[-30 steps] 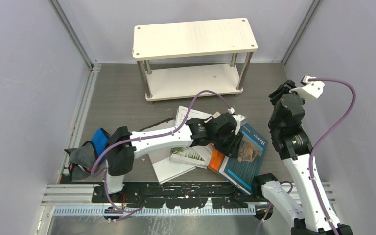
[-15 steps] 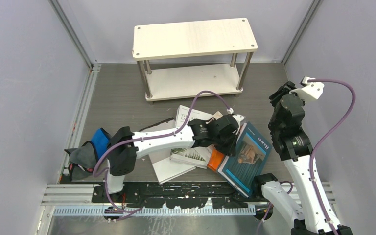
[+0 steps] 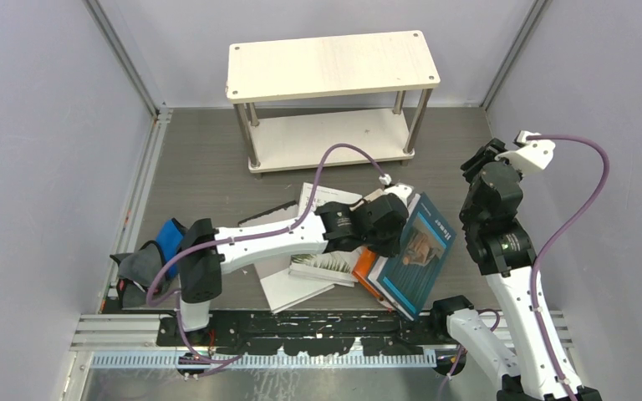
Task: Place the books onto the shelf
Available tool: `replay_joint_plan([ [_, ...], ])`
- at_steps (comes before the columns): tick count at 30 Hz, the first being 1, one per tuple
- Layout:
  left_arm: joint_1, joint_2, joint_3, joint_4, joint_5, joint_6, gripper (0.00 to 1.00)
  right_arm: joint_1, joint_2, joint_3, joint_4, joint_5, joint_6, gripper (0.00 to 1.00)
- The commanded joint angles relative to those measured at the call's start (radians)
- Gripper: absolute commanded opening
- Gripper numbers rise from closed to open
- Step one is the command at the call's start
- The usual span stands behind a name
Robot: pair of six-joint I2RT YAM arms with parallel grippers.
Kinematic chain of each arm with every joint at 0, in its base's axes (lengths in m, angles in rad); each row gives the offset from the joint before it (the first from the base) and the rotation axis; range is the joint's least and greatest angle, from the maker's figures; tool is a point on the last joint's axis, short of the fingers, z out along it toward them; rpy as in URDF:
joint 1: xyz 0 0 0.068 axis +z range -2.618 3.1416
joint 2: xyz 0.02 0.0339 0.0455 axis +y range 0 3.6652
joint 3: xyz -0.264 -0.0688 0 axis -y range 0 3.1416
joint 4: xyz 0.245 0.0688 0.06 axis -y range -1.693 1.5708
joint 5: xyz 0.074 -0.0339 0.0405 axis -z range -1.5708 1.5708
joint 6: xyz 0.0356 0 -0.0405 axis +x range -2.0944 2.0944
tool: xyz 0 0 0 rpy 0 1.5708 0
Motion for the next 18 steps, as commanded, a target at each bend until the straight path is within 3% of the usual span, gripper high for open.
replay_joint_plan([
  [1, 0.004, -0.117, 0.052, -0.001, -0.169, -0.019, 0.0, -0.004, -0.02, 0.053, 0.02, 0.003, -0.005, 0.45],
  [18, 0.005, -0.215, 0.092, 0.013, -0.325, 0.005, 0.0, -0.004, -0.022, 0.077, 0.009, 0.014, -0.004, 0.45],
])
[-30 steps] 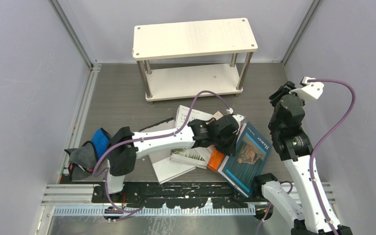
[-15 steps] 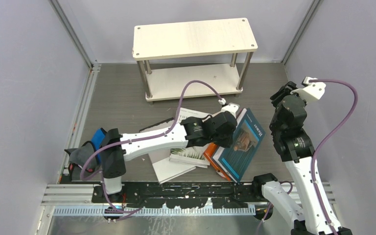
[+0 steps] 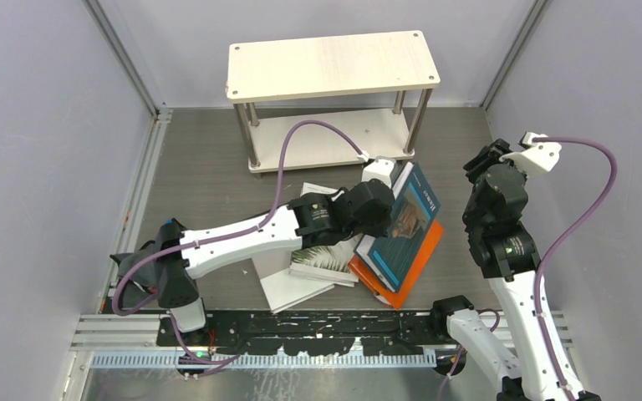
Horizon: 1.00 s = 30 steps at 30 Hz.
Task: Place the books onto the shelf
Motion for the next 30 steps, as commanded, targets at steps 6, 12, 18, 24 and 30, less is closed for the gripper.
replay_joint_plan([
  [6, 0.011, -0.067, 0.138, 0.027, -0.115, 0.046, 0.0, -0.004, -0.001, 0.066, 0.024, 0.023, -0.014, 0.45],
  [12, 0.031, -0.058, 0.22, 0.017, -0.128, 0.069, 0.0, -0.004, 0.003, 0.072, 0.025, 0.026, -0.013, 0.45],
  [18, 0.052, -0.059, 0.254, 0.014, -0.14, 0.082, 0.0, -0.004, 0.006, 0.069, 0.028, 0.03, -0.011, 0.45],
  [24, 0.086, -0.054, 0.345, -0.013, -0.153, 0.108, 0.0, -0.004, 0.011, 0.075, 0.03, 0.041, -0.014, 0.45],
  [30, 0.104, -0.051, 0.466, -0.052, -0.152, 0.118, 0.0, -0.005, 0.018, 0.081, 0.03, 0.059, -0.011, 0.45],
])
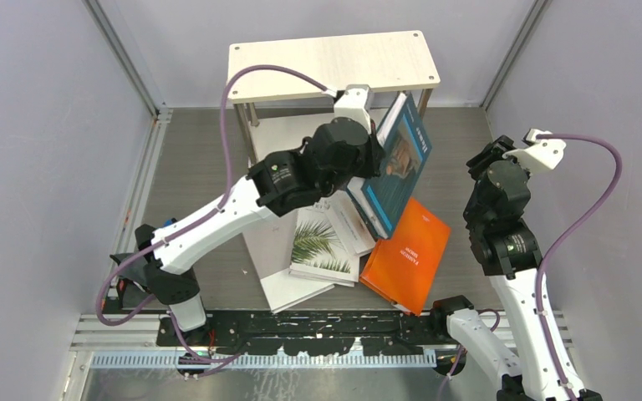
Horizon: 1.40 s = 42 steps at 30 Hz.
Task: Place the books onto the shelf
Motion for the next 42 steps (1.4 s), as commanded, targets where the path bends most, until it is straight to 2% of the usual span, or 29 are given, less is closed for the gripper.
replay_joint_plan([
  [1, 0.011, -0.051, 0.123, 0.029, -0.029, 0.018, 0.0, -0.006, -0.001, 0.044, 0.032, 0.036, -0.005, 0.45],
  [7, 0.017, -0.071, 0.186, 0.035, -0.036, -0.003, 0.0, -0.005, -0.012, 0.042, 0.024, 0.036, 0.019, 0.45],
  [12, 0.04, -0.106, 0.171, 0.104, -0.049, -0.049, 0.0, -0.005, -0.019, 0.045, 0.011, 0.025, 0.039, 0.45],
  [23, 0.212, -0.135, 0.085, 0.302, -0.027, -0.205, 0.0, -0.006, -0.01, 0.095, -0.032, -0.086, 0.013, 0.43],
  [33, 0.363, -0.018, 0.109, 0.424, 0.093, -0.405, 0.0, -0.006, 0.032, 0.164, -0.117, -0.262, 0.034, 0.27],
  [42, 0.435, 0.167, 0.262, 0.46, 0.159, -0.551, 0.0, -0.003, 0.103, 0.209, -0.109, -0.394, 0.062, 0.2],
])
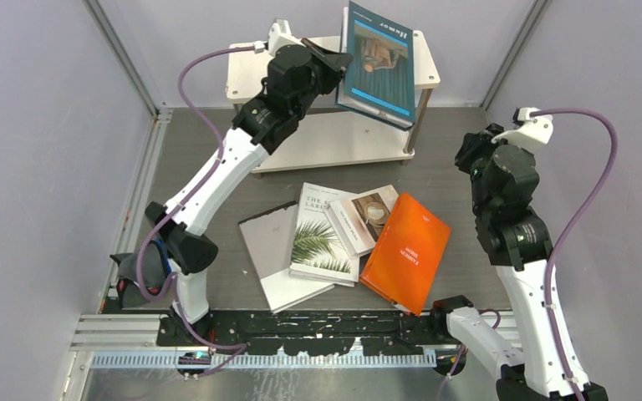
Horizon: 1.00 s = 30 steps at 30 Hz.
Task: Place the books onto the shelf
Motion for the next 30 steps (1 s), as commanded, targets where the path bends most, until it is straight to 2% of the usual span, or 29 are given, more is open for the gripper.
replay_joint_plan([
  [1, 0.029, 0.052, 0.113, 0.139, 0.042, -0.112, 0.0, -0.003, 0.033, 0.048, 0.029, -0.095, 0.022, 0.2],
  [11, 0.082, 0.215, 0.274, 0.169, 0.061, -0.231, 0.0, 0.014, 0.117, 0.075, 0.082, -0.169, 0.042, 0.18],
  [22, 0.11, 0.292, 0.286, 0.198, 0.137, -0.323, 0.0, 0.107, 0.272, 0.162, 0.178, -0.14, 0.018, 0.18],
  [30, 0.132, 0.329, 0.301, 0.197, 0.209, -0.353, 0.0, 0.112, 0.37, 0.193, 0.24, -0.126, 0.023, 0.18],
])
